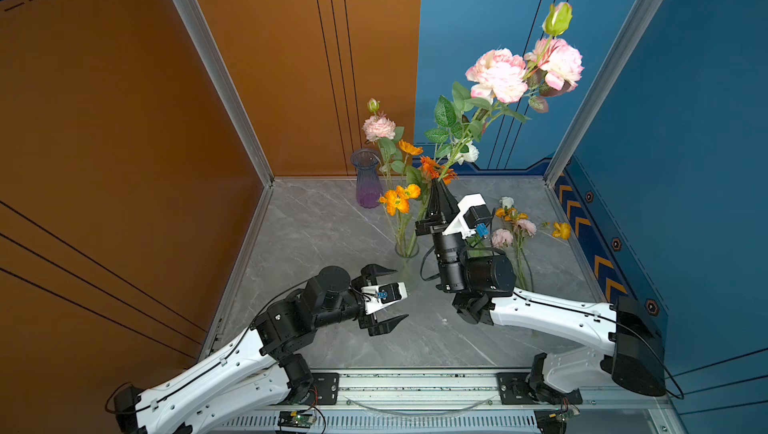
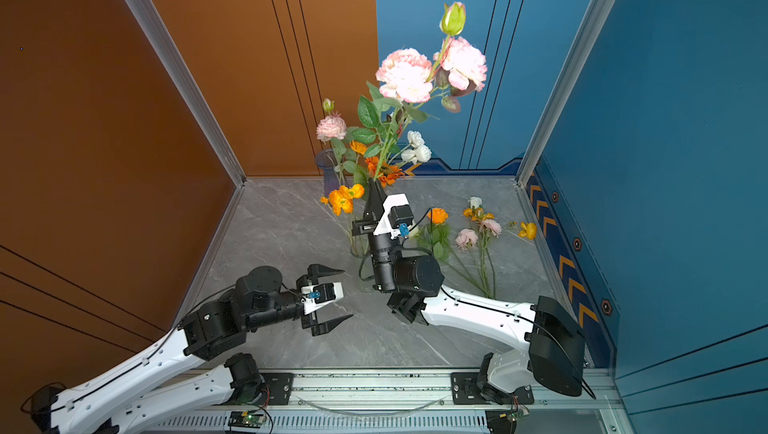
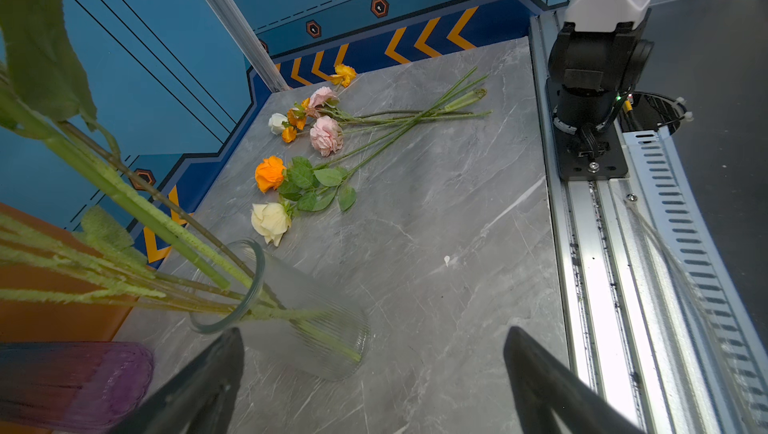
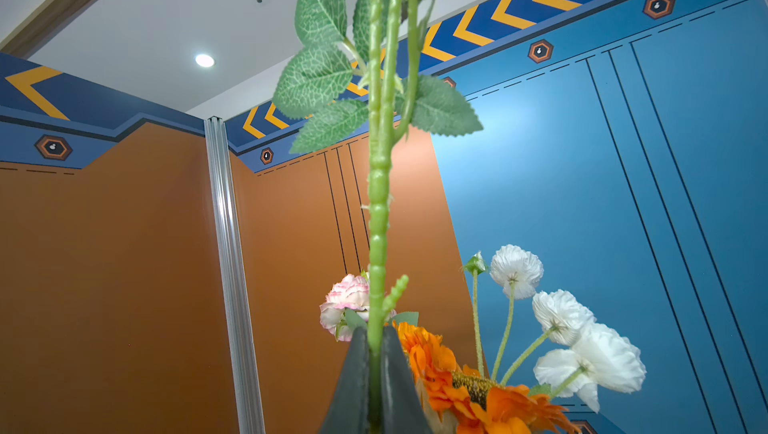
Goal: Arrange the flowers into the vase
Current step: 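Carry the pink roses over the clear vase with the right gripper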
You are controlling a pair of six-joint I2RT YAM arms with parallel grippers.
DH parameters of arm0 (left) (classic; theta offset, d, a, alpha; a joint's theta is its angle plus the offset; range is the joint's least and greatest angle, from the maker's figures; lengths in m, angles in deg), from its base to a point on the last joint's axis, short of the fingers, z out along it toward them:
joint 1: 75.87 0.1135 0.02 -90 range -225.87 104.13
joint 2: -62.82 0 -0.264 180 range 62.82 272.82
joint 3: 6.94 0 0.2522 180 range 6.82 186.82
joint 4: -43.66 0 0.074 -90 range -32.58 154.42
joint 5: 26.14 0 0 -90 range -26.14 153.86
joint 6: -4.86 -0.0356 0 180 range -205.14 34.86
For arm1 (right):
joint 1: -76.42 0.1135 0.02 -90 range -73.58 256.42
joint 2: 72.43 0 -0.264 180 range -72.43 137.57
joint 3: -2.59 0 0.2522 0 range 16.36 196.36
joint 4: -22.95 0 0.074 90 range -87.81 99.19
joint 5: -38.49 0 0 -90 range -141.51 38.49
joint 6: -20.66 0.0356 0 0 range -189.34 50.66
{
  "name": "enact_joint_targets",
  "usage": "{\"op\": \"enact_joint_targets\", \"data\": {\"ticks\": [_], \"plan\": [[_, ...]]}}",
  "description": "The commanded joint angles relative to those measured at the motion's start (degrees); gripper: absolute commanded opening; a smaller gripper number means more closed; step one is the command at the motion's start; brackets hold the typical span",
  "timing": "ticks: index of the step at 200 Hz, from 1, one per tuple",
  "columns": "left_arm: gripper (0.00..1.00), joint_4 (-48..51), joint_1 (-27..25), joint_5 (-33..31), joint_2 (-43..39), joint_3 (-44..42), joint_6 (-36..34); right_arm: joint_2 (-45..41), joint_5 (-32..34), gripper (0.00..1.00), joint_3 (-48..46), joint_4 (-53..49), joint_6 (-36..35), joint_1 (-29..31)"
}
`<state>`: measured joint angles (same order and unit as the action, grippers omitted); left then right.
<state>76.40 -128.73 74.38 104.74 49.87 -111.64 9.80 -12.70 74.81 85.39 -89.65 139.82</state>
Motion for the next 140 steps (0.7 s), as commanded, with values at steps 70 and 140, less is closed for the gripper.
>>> {"op": "enact_joint_targets", "data": {"ticks": [70, 140], "plan": [[0.98, 0.73, 0.65, 0.46, 0.28, 1.08, 0.62, 4.94, 0.61, 0.00, -3.53, 5.09, -0.04, -2.05], [0.98, 0.91, 1.47, 1.46, 1.41, 1.35, 0.63, 5.21, 1.09, 0.00, -9.98, 5.09, 4.54, -2.49]]}}
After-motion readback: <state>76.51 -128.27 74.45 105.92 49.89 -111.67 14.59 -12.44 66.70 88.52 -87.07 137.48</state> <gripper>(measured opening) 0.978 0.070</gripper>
